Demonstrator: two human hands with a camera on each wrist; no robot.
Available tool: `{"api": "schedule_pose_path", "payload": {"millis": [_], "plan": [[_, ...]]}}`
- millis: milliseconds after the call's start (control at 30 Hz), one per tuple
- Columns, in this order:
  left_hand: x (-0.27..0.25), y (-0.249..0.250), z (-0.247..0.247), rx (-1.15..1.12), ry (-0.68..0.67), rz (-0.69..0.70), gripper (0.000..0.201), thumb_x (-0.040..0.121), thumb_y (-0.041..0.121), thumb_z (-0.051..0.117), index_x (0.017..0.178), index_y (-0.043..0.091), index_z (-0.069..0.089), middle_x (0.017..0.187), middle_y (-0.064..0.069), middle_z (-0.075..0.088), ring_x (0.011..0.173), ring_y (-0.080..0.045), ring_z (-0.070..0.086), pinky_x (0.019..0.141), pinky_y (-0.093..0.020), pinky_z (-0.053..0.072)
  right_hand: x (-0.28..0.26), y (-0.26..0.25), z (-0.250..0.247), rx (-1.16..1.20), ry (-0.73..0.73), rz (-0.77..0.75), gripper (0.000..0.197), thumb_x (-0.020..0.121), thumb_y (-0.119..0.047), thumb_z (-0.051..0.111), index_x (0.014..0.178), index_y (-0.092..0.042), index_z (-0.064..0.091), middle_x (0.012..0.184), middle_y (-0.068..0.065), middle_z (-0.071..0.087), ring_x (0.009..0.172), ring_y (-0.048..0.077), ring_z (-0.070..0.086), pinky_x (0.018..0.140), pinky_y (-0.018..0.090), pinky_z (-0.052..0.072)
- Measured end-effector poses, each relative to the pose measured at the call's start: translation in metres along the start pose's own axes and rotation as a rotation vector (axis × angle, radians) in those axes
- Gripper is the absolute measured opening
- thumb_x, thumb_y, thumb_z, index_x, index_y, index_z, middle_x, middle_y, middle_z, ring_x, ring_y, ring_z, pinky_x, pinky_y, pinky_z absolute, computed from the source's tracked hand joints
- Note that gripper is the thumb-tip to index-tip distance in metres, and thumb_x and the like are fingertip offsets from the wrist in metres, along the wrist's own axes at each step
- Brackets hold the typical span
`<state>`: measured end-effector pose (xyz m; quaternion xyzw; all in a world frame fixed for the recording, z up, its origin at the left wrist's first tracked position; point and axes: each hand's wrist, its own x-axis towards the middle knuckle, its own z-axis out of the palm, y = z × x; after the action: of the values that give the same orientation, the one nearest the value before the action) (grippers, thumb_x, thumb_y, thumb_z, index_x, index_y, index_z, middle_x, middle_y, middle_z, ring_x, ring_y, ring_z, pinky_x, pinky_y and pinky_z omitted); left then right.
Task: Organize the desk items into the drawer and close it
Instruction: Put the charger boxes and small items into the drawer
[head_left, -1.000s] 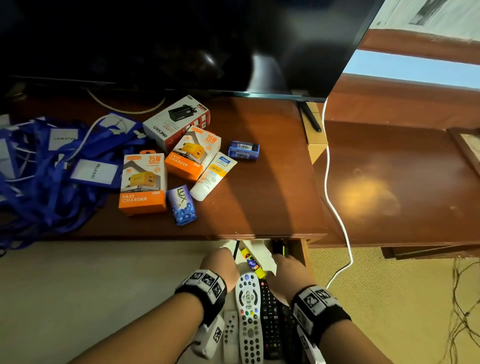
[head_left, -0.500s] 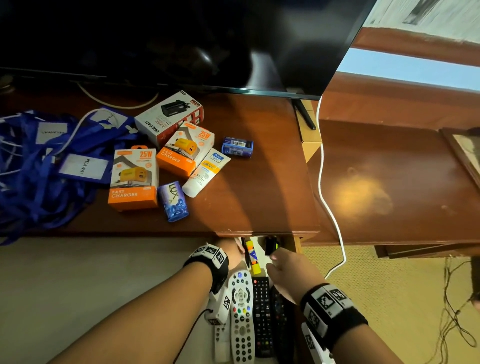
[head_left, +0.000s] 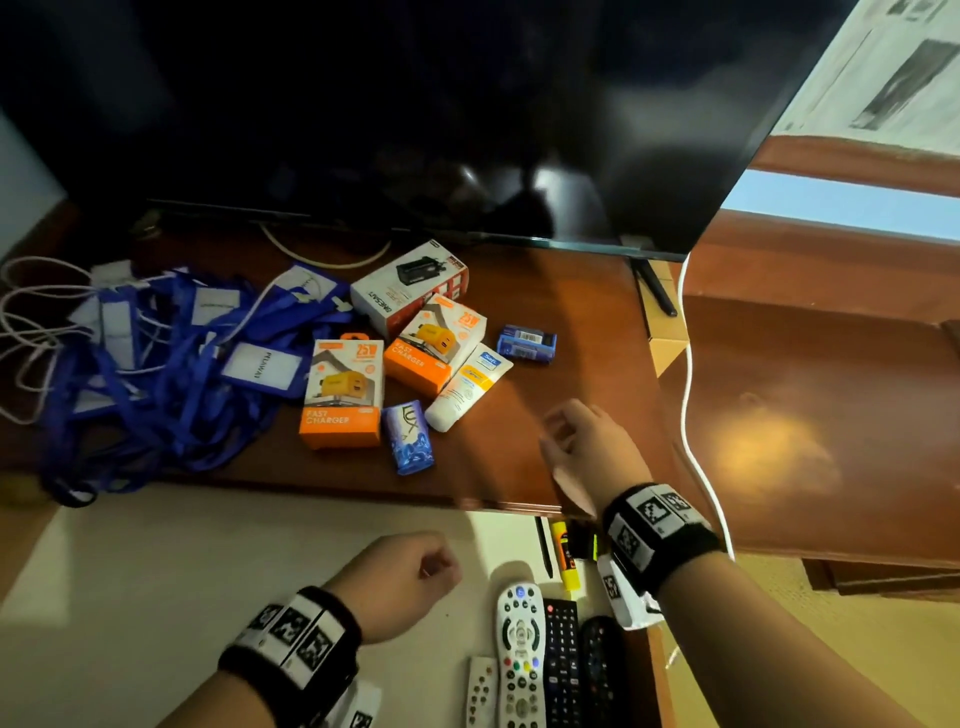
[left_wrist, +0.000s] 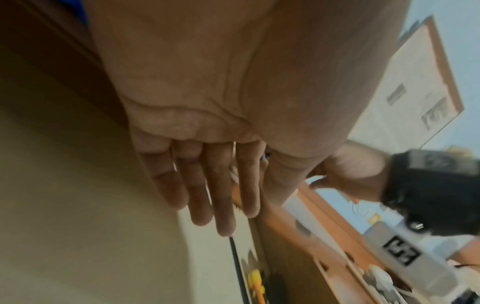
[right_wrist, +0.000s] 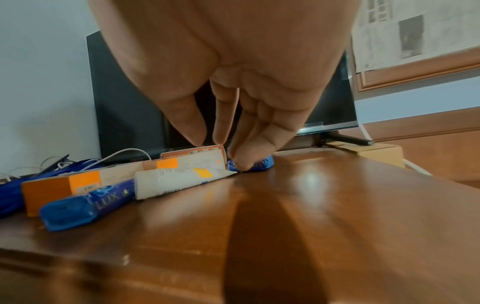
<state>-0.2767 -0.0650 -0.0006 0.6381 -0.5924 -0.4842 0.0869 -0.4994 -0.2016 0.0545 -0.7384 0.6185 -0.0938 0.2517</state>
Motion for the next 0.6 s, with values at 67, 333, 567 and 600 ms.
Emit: {"api": "schedule_pose_path", "payload": {"millis": [67,333,567,600], "plan": [[-0.018,0.003,-0.025,-0.018,0.097,0.014,0.015,0.098,0.040,0.066,0.093,0.026,0.069,0.086,0.013,0.072,0.081,0.002,0.065,0.077,-0.019,0.050,0.023,-0.012,0.005,-0.010,-0.027,-0.003,0.036,0.094,-0.035,0.065,0.127,-0.032,0.053,0.119,-0.004,0.053,0.100,0.014,0.060,0.094,0.033,0.054],[-0.037,0.029,-0.104,-0.014,0.487,0.063,0.007,0.097,0.037,0.068,0.093,0.033,0.069,0.085,0.020,0.070,0.085,0.006,0.064,0.071,-0.016,0.049,0.115,-0.035,0.015,-0.248,-0.182,0.063,0.094,0.095,-0.011,0.058,0.161,-0.039,-0.002,0.171,-0.006,-0.007,0.158,0.028,-0.006,0.121,0.060,0.022],[0.017,0.050,-0.104,0.339,0.579,-0.024,0.026,0.096,0.051,0.061,0.110,0.029,0.062,0.105,0.010,0.068,0.114,-0.020,0.054,0.096,-0.041,0.051,0.105,-0.014,0.019,-0.327,-0.015,0.075,0.059,0.093,-0.043,0.066,0.144,-0.025,0.043,0.140,0.008,0.049,0.130,0.032,0.049,0.103,0.051,0.050],[0.027,0.056,-0.101,0.452,0.552,-0.076,0.036,0.095,0.056,0.059,0.115,0.026,0.061,0.114,0.004,0.068,0.119,-0.024,0.051,0.100,-0.042,0.048,0.096,-0.009,0.022,-0.268,0.010,0.105,0.057,0.092,-0.040,0.068,0.140,-0.023,0.044,0.134,0.009,0.050,0.125,0.032,0.051,0.100,0.050,0.052]]}}
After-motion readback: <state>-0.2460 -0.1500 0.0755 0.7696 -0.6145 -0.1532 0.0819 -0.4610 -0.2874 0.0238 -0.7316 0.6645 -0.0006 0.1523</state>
